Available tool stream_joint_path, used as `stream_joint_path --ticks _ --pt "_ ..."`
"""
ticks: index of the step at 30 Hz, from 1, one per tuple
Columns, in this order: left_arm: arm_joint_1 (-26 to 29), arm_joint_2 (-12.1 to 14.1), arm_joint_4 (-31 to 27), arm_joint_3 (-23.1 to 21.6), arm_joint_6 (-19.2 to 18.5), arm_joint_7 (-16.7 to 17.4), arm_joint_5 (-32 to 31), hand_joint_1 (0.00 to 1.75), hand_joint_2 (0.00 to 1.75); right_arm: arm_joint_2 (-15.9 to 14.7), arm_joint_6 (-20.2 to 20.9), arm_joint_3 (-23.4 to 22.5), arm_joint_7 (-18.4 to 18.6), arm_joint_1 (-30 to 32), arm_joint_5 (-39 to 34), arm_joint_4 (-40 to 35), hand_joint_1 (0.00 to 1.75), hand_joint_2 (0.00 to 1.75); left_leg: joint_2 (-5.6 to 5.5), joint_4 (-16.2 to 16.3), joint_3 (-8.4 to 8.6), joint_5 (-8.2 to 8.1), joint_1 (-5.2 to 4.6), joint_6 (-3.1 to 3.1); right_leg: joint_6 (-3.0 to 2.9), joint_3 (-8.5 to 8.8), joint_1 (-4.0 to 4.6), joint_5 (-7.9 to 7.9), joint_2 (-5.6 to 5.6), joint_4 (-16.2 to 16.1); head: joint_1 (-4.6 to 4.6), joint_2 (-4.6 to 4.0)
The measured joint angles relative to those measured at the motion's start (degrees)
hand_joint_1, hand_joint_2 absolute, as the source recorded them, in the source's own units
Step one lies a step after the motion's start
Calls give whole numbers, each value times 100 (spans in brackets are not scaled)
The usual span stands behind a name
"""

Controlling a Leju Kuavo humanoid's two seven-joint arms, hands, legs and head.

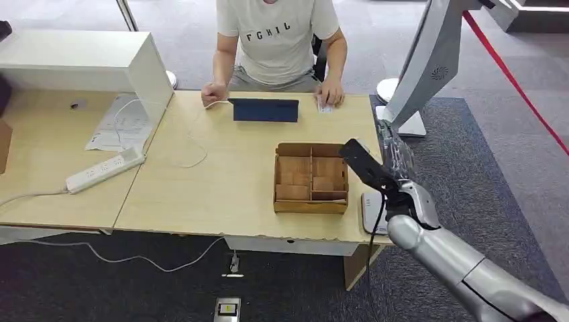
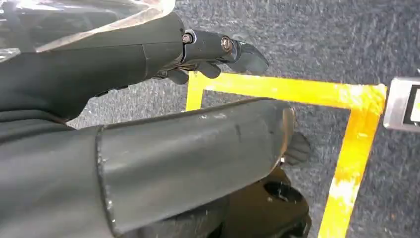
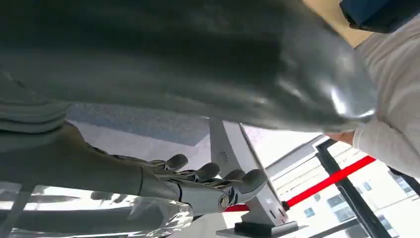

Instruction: Pass the card to the sensor for recognition and then transmit it.

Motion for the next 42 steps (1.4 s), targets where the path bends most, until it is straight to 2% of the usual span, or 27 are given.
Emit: stream_joint_path --ticks 4,7,11,18,23,29,35,42 --pt "1 -2 0 105 120 0 0 0 0 -230 -144 -129 9 380 -13 -544 0 175 0 0 0 0 0 0 0 -1 0 0 0 0 0 0" --pt "13 -13 0 158 267 -46 0 0 0 -348 -372 -190 37 729 256 -954 0 175 0 -1 0 -1 1 0 0 0 1 0 0 0 -2 0" --pt "20 -50 -2 276 426 -48 0 0 0 -435 -558 -245 389 1132 1273 -1376 0 175 -1 -2 -1 -1 1 0 0 -1 1 -1 0 0 0 0" --pt "36 -90 -2 411 476 -94 0 0 0 -488 -533 -330 610 1780 2519 -1929 0 175 1 -2 -2 -1 0 0 0 -1 1 0 0 -1 -2 0" --pt "37 -105 -2 455 470 -85 -13 0 0 -488 -223 -415 861 2183 3529 -2298 0 175 0 -3 -3 -1 1 0 0 0 1 0 0 -1 0 0" --pt "35 -109 -2 463 354 -101 -87 0 0 -398 153 -475 927 2466 4048 -2530 0 175 2 -3 -3 -1 1 0 0 -1 1 0 0 -1 -2 0" --pt "36 -109 -4 463 271 -162 -131 0 0 -208 472 -514 977 2584 4337 -2571 0 175 3 -4 -4 0 1 0 -1 -1 1 0 0 0 -2 0" --pt "35 -109 -4 461 151 -146 -240 0 0 52 826 -520 1161 2538 4293 -2411 0 175 2 -4 -5 0 1 -1 -1 -1 1 0 0 0 0 0"
